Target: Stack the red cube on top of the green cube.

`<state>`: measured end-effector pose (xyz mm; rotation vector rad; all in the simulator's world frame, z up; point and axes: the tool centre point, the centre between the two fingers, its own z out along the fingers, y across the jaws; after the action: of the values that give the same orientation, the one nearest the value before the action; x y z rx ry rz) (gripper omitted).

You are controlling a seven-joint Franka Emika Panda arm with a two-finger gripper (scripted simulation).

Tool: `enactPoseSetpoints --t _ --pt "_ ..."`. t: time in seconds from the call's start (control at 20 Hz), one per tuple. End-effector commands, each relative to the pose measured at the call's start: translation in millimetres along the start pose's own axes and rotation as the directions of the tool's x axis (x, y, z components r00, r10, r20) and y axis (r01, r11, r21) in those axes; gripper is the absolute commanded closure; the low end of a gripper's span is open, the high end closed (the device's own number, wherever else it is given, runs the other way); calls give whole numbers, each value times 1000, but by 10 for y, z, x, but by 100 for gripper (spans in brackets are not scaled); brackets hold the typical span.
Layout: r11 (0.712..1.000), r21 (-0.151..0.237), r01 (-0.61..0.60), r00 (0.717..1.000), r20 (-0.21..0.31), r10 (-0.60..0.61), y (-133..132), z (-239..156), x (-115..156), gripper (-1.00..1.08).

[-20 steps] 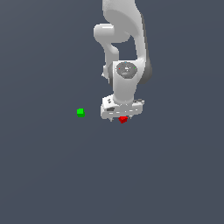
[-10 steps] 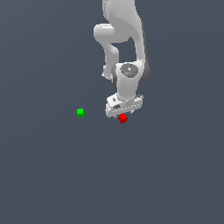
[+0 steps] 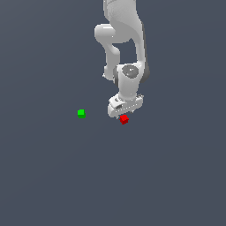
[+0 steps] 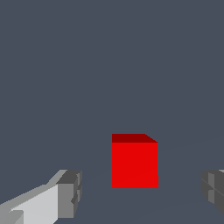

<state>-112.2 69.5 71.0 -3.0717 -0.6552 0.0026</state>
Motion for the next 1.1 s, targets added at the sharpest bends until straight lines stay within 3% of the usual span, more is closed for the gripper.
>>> enactPoseSetpoints --t 0.0,0.9,0.95,1.05 --pt "1000 0 0 1000 0 0 1 1 1 -92" --pt "1000 -1 4 1000 -1 -4 1 511 -10 -92" --pt "1000 -1 4 1000 -1 -4 1 511 -10 108" --pt "1000 -1 4 1000 -1 -4 1 511 -10 108"
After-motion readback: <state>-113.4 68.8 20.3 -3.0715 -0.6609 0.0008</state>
